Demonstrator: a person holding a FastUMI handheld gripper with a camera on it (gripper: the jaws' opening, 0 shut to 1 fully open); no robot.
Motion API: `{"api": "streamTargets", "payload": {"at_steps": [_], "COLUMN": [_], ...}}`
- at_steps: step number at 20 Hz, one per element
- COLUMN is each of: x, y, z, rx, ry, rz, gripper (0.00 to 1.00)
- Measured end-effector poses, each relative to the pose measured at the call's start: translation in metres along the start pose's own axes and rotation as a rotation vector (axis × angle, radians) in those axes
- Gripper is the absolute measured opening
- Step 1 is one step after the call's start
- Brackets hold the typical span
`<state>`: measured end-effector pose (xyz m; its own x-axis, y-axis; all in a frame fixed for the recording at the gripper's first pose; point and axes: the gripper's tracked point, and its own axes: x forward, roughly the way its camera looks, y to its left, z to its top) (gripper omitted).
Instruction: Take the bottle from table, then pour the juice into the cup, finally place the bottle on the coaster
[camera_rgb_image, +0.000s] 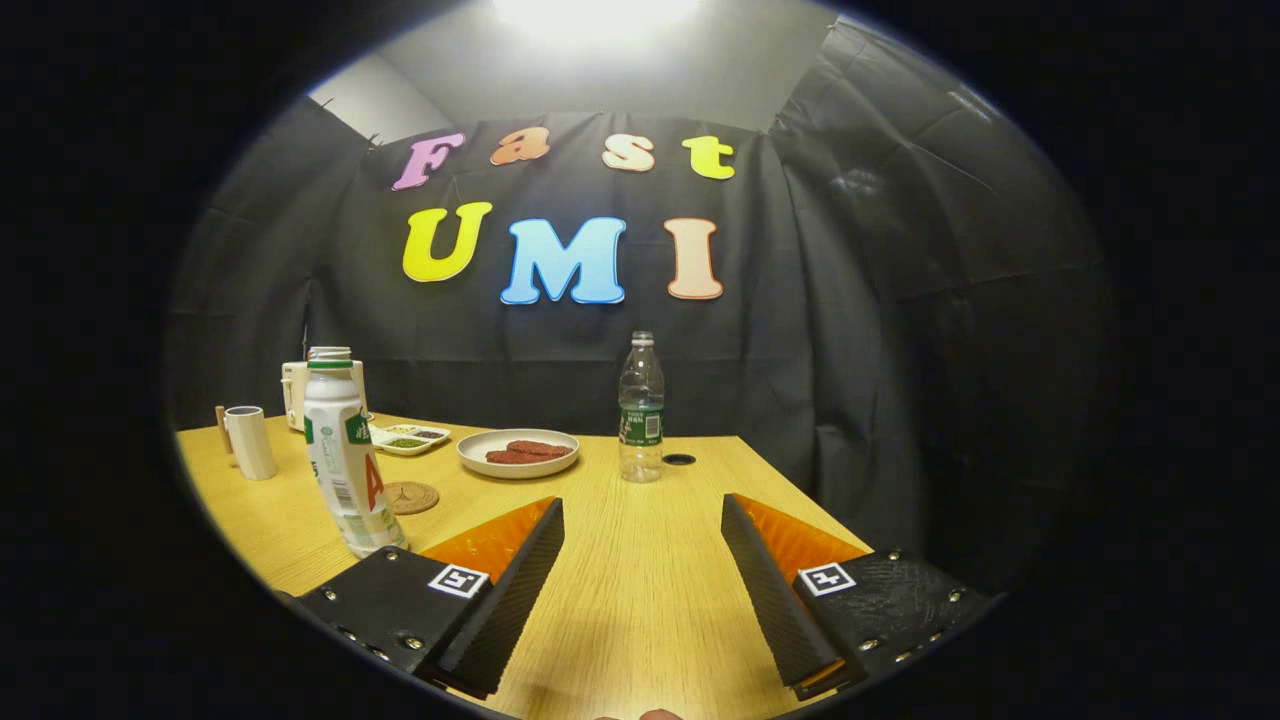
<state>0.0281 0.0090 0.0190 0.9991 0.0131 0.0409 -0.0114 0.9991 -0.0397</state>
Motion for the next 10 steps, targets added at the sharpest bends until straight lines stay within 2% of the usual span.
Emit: {"api": "streamTargets", "payload": {"at_steps": [2,4,7,10], "x": [0.042,0.058,0.053,0.022], "y": [0.012,0.035,0.065,0.102], "z": [0.0,0.01,0.022,0.039], "rx": [-0.048,0.034,0.091,0.156], "ry": [0.001,0.003,0.023,0.02], "rz": [0.026,0.07,0.124,0.186], "gripper": [0.97,0.97,0.97,0.97]}}
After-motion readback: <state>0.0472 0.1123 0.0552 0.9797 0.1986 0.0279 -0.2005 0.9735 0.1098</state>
